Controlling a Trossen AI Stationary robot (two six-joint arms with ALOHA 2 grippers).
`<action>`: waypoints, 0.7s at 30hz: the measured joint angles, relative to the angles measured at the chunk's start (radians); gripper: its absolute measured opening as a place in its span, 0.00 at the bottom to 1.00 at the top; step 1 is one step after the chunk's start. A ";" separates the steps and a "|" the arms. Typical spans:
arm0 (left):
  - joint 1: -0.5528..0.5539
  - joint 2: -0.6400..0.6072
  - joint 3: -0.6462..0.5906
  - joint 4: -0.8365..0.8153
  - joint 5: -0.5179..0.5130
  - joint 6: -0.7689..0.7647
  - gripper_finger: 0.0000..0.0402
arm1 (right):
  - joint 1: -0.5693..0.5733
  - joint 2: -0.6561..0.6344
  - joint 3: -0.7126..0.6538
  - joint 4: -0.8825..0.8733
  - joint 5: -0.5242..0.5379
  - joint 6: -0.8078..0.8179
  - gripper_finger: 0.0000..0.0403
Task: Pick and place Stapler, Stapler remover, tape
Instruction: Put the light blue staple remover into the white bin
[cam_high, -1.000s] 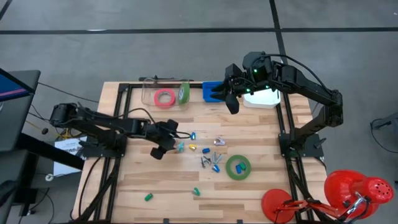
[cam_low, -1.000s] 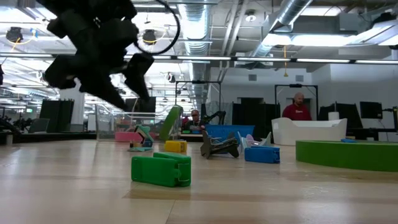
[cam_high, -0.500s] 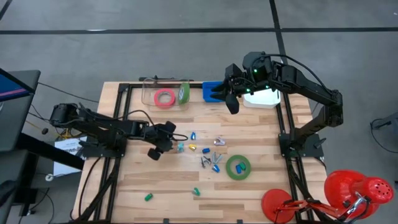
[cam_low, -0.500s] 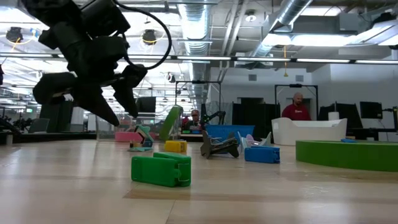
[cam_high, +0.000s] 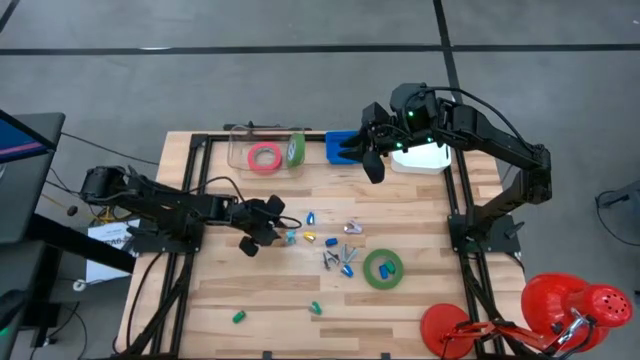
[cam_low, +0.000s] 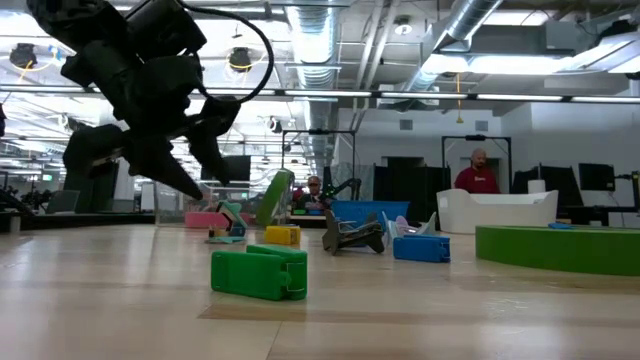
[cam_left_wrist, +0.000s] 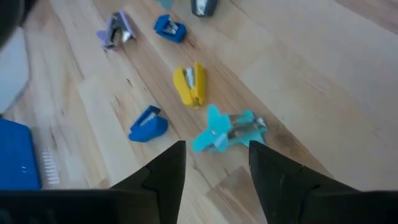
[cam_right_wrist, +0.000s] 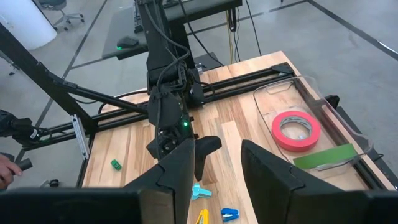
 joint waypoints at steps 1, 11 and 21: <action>0.000 0.000 0.000 0.006 0.000 0.000 0.41 | 0.000 0.000 0.000 0.000 0.000 0.004 0.31; 0.000 0.060 0.000 0.028 0.000 0.000 0.39 | 0.000 0.000 0.000 0.000 0.000 0.007 0.31; 0.000 0.096 0.000 0.074 0.000 0.000 0.36 | 0.000 0.000 0.000 0.000 0.000 0.007 0.31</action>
